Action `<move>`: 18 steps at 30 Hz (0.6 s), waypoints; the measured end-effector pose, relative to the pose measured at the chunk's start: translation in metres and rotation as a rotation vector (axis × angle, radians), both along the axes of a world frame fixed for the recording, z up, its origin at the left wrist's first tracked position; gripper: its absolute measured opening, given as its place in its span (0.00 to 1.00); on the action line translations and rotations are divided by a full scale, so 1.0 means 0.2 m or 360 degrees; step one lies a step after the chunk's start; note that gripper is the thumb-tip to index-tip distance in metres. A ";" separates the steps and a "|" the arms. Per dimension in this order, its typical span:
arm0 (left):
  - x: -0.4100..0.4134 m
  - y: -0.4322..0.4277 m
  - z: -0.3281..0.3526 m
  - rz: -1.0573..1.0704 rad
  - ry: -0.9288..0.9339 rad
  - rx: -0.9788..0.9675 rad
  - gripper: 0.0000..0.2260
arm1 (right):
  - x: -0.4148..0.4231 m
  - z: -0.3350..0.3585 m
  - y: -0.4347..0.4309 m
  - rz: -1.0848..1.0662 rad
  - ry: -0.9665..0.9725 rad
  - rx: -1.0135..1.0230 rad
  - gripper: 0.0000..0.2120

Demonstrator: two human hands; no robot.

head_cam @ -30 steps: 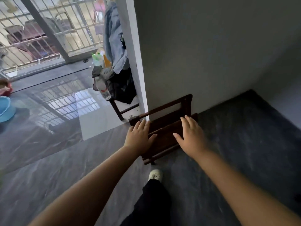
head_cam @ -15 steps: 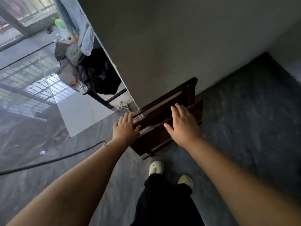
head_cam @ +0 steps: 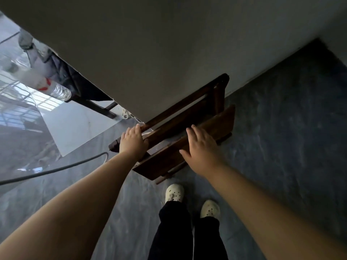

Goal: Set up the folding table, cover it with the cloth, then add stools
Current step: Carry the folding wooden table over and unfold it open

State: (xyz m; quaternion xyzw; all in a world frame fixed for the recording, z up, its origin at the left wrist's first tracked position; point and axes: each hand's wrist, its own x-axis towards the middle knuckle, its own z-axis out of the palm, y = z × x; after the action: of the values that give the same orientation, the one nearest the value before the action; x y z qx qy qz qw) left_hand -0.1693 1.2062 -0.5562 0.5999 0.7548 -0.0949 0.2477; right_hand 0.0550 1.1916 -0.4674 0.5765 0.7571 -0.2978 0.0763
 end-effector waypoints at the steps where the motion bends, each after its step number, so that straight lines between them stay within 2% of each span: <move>1: 0.00 0.00 -0.02 0.0003 -0.0016 0.0006 0.29 | 0.00 -0.02 0.00 -0.0013 0.0008 -0.0011 0.33; 5: -0.04 0.00 -0.09 -0.0006 -0.0019 0.0037 0.27 | 0.00 -0.08 0.00 -0.0051 0.0004 -0.0052 0.33; 10: -0.05 0.06 -0.12 0.0150 -0.0116 0.0075 0.14 | 0.00 -0.13 0.01 -0.0013 -0.0022 -0.0068 0.33; 15: -0.05 0.05 -0.10 0.0218 -0.0205 0.0116 0.07 | -0.02 -0.19 0.01 0.0028 -0.0052 -0.0046 0.33; 18: -0.03 -0.05 -0.08 0.0194 -0.0262 0.0114 0.07 | -0.06 -0.23 0.03 0.0088 -0.0090 -0.0026 0.33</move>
State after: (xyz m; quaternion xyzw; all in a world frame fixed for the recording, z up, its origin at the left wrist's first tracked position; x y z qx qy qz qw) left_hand -0.1755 1.1972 -0.5727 0.5671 0.7700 -0.0030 0.2925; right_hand 0.0432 1.1968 -0.5125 0.5629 0.7678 -0.2854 0.1104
